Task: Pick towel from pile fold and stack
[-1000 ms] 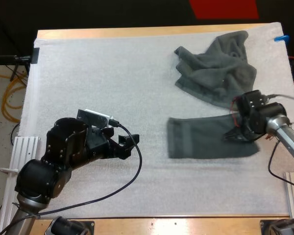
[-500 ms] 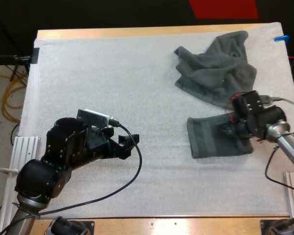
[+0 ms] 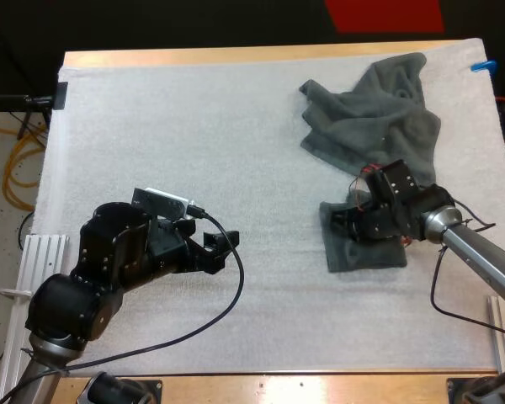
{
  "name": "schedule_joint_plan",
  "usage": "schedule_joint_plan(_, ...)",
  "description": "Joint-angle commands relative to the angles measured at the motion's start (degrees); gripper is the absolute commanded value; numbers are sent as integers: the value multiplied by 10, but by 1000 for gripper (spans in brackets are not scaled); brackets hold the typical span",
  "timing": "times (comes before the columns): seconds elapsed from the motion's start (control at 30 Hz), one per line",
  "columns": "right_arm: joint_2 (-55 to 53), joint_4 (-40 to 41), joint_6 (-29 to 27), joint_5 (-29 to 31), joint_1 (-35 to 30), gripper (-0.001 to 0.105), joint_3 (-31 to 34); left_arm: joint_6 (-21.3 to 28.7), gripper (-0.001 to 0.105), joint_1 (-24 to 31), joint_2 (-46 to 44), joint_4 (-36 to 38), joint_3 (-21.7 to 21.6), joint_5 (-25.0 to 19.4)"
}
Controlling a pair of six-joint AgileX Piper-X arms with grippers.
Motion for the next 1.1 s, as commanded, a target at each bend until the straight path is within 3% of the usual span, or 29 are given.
schedule_joint_plan(0.0,-4,-9,2,-24,1,48,0,-7,77,0,-2,1,-2,5)
schedule_joint_plan(0.1,-6,-8,-4,-71,1,69,0,-7,77,0,-2,1,-2,5)
schedule_joint_plan(0.37,-100,41,-46,-88,1,70,0,-3,77,0,17,-32,8,5)
schedule_joint_plan(0.43,-143,59,-60,-65,1,70,0,-9,77,0,32,-50,9,6)
schedule_joint_plan(0.6,-281,130,-99,32,1,70,0,-68,77,-16,107,-132,9,67)
schedule_joint_plan(0.8,-429,202,-115,121,1,70,0,-121,77,-90,221,-242,9,66)
schedule_joint_plan(1.07,-565,292,-114,183,1,70,0,-206,77,-157,379,-340,8,67)
